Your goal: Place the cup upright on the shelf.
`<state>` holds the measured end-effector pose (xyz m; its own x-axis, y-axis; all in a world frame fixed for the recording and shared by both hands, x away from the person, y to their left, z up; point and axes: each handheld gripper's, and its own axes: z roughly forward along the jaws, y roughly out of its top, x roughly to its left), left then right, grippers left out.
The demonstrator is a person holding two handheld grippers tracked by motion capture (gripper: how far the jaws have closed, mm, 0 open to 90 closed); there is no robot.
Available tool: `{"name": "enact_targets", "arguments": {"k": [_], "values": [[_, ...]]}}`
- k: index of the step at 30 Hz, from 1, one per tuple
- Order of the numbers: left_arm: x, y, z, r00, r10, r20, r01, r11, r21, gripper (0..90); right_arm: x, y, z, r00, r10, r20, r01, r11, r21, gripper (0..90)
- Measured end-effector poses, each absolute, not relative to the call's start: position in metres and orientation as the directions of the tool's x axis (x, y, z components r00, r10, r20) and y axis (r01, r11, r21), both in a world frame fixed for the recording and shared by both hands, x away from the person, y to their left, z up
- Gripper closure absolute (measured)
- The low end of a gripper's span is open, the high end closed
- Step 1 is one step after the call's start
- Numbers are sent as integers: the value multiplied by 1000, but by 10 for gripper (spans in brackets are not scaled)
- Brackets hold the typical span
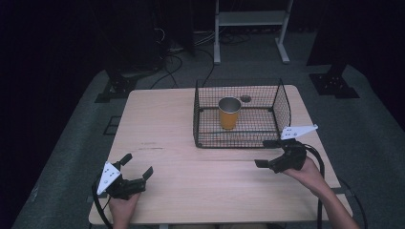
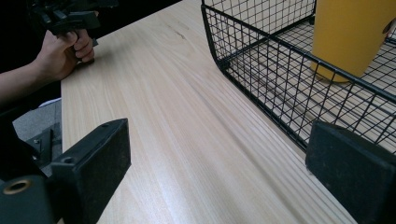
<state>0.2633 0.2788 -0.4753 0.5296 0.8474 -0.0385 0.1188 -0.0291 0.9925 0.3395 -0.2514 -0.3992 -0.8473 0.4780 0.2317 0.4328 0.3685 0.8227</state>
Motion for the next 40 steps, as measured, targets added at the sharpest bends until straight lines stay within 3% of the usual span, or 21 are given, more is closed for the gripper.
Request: {"name": "enact_targets", "arguments": {"k": [40], "values": [[263, 279, -475, 524, 851, -34, 117, -32, 993, 23, 282, -283, -450, -789, 550, 274, 479, 271, 835, 61]]}}
